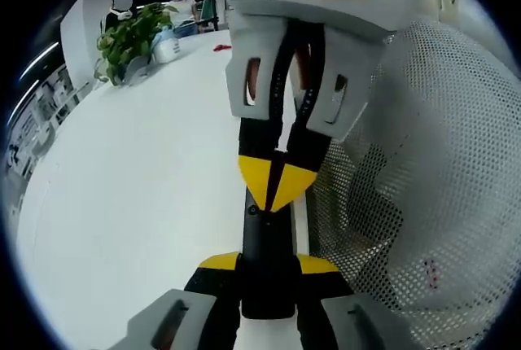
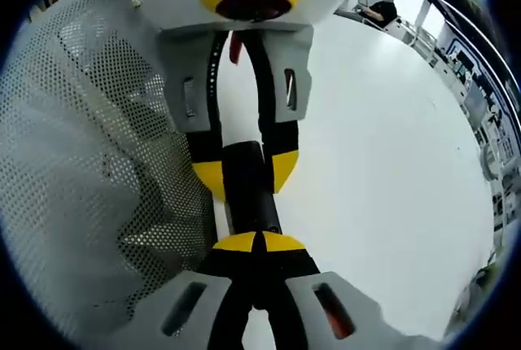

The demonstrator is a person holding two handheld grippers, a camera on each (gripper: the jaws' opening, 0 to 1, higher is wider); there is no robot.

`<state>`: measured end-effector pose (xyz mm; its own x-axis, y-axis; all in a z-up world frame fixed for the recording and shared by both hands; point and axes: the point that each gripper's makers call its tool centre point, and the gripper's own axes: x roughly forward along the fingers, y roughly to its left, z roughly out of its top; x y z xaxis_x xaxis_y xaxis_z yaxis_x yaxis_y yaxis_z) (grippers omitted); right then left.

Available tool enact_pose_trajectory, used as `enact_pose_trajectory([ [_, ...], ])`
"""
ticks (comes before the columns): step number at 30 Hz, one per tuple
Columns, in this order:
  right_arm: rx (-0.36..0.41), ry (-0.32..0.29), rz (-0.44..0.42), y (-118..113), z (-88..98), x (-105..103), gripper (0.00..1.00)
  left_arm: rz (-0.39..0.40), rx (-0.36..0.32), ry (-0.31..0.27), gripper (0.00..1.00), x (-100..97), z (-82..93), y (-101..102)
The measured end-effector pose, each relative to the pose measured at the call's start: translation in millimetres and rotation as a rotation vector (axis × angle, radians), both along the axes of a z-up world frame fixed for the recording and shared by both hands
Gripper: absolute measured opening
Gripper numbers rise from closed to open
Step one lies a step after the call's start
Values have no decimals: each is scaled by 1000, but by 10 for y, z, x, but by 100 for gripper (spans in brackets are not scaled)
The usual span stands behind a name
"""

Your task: Press the specified remote control buttons in sequence, fully releasing each button before pressing the next.

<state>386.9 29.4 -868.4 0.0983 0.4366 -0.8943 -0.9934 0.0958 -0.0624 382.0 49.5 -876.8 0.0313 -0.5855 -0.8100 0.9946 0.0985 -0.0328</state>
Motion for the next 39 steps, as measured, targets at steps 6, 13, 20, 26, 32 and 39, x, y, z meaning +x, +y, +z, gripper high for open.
enact_pose_trajectory([
  [6,74,88,-94,-12,11,9,0,-1,0,-2,24,-1,6,-1],
  [13,105,153,-152,-15,16,20,0,-2,1,-4,25,-3,4,0],
  [20,82,129,-168,-59,10,104,0,-2,2,-4,25,-5,2,2],
  [26,66,124,-154,-57,-2,149,0,-6,2,-4,25,-4,2,2],
  [32,22,104,-48,-3,-8,138,0,-5,2,-4,25,-4,2,1],
  [39,-115,118,124,26,-31,104,0,8,-36,13,25,4,5,17],
])
